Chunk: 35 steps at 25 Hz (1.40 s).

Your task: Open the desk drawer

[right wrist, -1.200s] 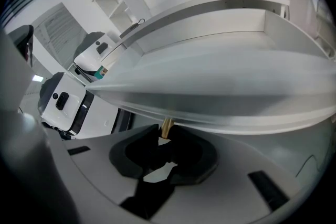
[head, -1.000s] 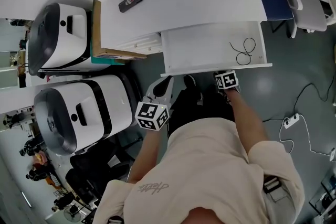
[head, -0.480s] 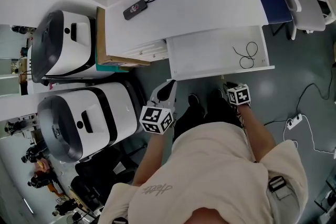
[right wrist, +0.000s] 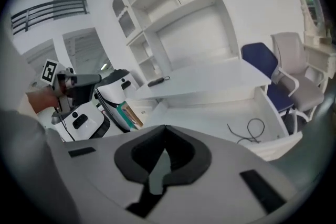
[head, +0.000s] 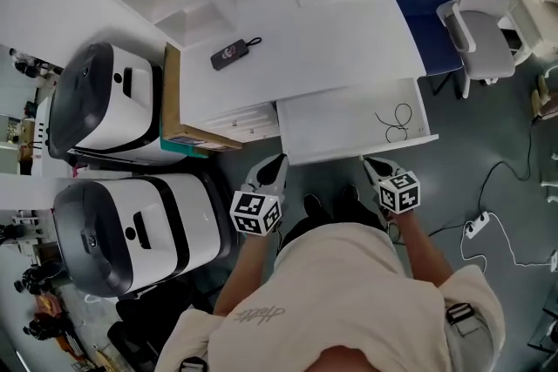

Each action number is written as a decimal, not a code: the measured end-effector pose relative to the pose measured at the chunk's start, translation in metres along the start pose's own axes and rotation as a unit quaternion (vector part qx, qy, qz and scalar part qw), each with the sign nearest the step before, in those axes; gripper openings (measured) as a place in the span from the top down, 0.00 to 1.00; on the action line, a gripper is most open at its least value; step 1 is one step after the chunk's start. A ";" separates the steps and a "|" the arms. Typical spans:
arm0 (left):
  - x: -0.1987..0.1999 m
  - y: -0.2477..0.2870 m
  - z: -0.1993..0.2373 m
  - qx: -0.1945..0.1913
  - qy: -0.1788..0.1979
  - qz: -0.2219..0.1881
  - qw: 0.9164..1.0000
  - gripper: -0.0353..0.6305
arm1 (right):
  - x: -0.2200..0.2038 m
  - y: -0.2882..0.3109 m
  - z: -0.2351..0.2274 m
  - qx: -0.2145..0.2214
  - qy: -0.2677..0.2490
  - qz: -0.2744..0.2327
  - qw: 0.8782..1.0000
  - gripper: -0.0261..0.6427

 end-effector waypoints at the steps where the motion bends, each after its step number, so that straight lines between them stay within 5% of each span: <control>1: 0.006 -0.002 0.000 -0.003 0.004 -0.007 1.000 0.92 | 0.013 -0.007 0.004 0.001 -0.007 -0.018 1.000 0.96; 18: 0.135 -0.049 -0.023 -0.030 0.106 -0.115 0.987 0.92 | 0.199 -0.102 0.049 0.003 -0.095 -0.252 0.963 0.96; 28: 0.193 -0.064 -0.016 -0.033 0.126 -0.184 0.974 0.92 | 0.265 -0.144 0.077 -0.007 -0.143 -0.345 0.928 0.96; 35: 0.216 -0.075 -0.011 -0.024 0.155 -0.192 0.969 0.92 | 0.285 -0.158 0.091 -0.007 -0.149 -0.364 0.919 0.96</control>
Point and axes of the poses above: the fingertips, and each gripper's own axes: y forward along the fingers, z to its left, x out of its top, the point moved 4 cm from there along -y, backward along the fingers, and after that the axes turned 13 degrees about -x, right-handed, at the moved point
